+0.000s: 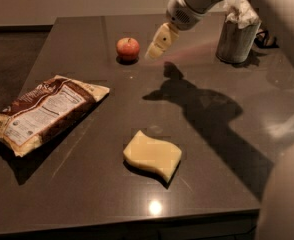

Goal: Move apple near sponge

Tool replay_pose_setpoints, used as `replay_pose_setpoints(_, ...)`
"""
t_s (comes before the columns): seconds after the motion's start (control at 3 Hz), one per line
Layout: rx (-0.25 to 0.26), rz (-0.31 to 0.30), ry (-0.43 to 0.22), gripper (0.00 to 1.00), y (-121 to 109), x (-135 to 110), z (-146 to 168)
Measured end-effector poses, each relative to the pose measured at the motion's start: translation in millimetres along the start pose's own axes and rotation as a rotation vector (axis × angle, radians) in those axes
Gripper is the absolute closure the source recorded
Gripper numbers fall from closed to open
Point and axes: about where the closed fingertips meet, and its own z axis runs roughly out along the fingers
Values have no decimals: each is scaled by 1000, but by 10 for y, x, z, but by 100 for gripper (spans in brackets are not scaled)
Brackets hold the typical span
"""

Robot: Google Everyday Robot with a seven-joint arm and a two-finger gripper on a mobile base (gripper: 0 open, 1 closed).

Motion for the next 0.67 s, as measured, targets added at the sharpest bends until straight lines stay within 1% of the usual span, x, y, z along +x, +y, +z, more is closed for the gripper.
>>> replay_pose_setpoints(0.33, -26, 18, -13, 0, -79, -138, 378)
replay_pose_setpoints(0.67, -50, 38, -32, 0, -120, -262, 686)
